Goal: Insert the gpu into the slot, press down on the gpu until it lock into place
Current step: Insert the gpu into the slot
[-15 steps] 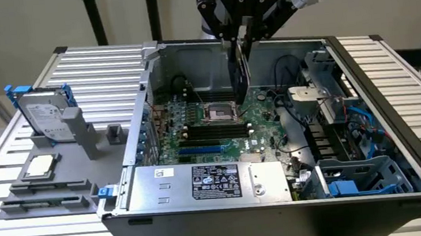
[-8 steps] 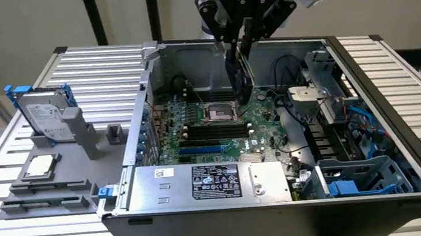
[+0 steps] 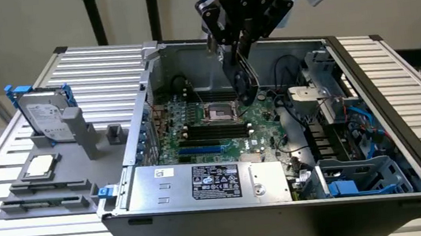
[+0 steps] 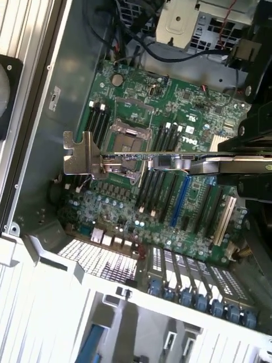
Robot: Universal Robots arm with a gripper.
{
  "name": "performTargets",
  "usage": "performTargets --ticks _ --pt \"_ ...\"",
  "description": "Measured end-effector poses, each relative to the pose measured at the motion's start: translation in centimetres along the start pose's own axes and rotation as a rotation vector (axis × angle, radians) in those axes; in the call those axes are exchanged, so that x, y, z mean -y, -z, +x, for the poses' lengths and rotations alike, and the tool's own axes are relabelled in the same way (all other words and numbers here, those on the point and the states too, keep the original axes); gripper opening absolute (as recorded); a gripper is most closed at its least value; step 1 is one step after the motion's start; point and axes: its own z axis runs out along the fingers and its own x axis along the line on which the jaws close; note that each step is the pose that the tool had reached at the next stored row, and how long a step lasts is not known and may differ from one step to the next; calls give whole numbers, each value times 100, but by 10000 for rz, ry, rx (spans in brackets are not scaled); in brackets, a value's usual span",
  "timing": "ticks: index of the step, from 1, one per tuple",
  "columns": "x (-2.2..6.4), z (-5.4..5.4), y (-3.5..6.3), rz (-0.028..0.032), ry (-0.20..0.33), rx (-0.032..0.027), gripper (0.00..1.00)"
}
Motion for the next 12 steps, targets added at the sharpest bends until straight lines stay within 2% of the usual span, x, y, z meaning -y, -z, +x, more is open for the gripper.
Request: performTargets --ticks 6,12 --pt "1 0 -8 52 1089 -54 26" --pt "1 -1 -13 110 2174 -72 26"
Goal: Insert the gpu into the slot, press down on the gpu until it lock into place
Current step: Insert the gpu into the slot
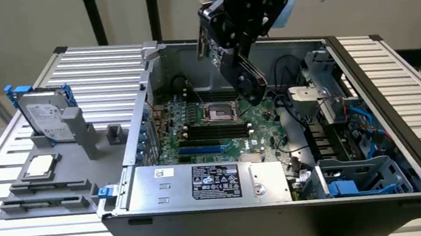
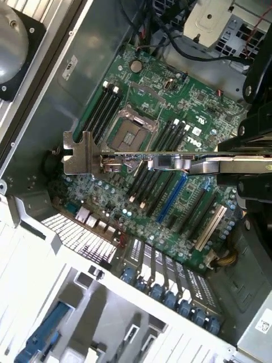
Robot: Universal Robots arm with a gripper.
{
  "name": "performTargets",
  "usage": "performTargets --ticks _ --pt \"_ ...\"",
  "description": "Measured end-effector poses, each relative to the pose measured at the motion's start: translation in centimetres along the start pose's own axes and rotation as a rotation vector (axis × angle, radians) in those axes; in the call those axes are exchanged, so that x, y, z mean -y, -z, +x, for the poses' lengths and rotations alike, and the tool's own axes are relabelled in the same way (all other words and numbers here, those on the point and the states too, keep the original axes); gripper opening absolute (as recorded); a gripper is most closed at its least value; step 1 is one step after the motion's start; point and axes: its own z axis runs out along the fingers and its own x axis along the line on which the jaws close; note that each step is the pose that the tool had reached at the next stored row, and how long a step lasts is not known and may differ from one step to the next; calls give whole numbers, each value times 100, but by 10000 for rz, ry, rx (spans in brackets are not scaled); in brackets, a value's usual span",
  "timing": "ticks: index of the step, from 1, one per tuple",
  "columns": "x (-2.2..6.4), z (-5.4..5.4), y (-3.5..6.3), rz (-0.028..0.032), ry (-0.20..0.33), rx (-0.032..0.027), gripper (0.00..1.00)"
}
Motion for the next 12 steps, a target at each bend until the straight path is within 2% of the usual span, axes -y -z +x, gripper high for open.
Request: performTargets --ticks 12 --pt "0 0 -6 102 2128 96 26"
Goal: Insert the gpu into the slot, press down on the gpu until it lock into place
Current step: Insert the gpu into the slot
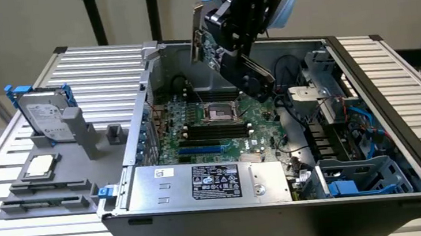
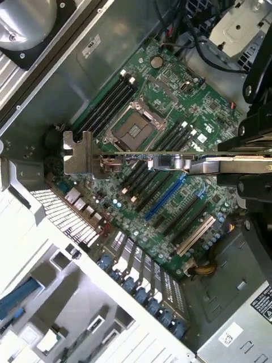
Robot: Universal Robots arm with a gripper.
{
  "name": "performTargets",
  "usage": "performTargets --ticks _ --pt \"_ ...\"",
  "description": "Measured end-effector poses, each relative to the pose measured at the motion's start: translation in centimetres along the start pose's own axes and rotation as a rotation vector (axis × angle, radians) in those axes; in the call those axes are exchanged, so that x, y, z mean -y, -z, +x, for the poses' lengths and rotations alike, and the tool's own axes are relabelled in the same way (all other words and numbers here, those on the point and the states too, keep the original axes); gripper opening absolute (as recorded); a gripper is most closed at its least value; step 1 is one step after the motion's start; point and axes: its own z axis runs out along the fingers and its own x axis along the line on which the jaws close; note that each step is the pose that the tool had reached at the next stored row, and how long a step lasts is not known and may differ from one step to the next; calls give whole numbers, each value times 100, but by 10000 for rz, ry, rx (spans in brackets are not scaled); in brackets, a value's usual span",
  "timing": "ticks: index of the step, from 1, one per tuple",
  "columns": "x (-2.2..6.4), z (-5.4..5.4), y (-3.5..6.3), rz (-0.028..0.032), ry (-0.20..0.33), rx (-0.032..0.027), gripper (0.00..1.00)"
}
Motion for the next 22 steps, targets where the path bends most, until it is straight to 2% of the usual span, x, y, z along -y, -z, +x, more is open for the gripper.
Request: performTargets --ticks 12,22 --pt "0 0 -7 105 2055 129 26" --pt "1 0 -14 300 3713 293 26"
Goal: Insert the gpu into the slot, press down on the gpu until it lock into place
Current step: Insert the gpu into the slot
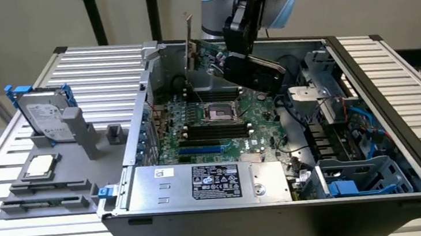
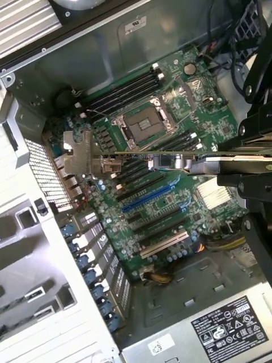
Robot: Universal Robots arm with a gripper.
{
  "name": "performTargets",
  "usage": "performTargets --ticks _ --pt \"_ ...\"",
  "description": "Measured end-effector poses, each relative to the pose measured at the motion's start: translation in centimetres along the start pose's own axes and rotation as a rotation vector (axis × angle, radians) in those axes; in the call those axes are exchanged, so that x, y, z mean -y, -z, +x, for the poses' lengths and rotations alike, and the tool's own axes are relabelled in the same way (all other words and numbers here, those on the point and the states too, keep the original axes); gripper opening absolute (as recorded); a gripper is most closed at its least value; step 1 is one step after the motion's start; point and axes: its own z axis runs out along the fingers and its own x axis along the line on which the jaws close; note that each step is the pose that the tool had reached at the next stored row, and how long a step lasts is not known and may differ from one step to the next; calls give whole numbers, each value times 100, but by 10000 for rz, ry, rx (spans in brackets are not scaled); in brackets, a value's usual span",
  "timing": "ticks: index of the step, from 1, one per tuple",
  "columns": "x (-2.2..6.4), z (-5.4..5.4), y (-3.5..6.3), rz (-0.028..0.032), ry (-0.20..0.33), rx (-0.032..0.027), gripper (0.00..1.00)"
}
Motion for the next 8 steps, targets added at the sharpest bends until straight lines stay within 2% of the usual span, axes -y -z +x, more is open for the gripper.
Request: performTargets --ticks 5,8 --pt "0 0 -4 97 878 59 26" --pt "0 1 -7 135 1421 74 26"
